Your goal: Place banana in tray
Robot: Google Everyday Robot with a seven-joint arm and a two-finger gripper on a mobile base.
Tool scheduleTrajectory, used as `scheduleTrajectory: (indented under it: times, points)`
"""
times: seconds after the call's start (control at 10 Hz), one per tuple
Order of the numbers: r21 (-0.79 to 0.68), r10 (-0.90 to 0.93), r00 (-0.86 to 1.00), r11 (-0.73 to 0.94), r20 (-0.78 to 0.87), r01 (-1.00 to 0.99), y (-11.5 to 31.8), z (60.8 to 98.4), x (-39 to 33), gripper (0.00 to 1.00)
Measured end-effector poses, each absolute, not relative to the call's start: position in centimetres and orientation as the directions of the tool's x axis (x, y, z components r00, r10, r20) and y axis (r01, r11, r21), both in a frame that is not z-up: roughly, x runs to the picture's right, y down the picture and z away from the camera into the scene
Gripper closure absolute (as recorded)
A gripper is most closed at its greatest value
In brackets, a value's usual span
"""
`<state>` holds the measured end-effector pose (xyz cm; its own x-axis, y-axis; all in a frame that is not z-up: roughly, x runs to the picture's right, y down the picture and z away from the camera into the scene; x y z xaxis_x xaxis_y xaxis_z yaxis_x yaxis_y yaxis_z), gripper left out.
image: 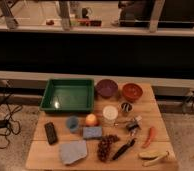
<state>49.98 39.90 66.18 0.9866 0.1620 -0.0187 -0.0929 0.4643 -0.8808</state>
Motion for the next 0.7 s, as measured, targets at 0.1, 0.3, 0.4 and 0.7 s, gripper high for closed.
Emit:
scheduleTrajectory:
  times: [0.1,0.3,0.4,0.7]
  points:
    - [-0.877,0.163,0.987,0.473,-0.005,-0.083,39.5,66.0,49.8,0.2]
    - [-0.87,0.163,0.986,0.489,0.02,-0.063,38.7,65.9,49.4,0.2]
    - [-0.866,0.164,0.986,0.498,0.04,-0.048,38.2,65.8,48.9,0.2]
    - [-0.86,0.196,0.972,0.51,0.132,0.014,36.9,66.4,47.9,0.2]
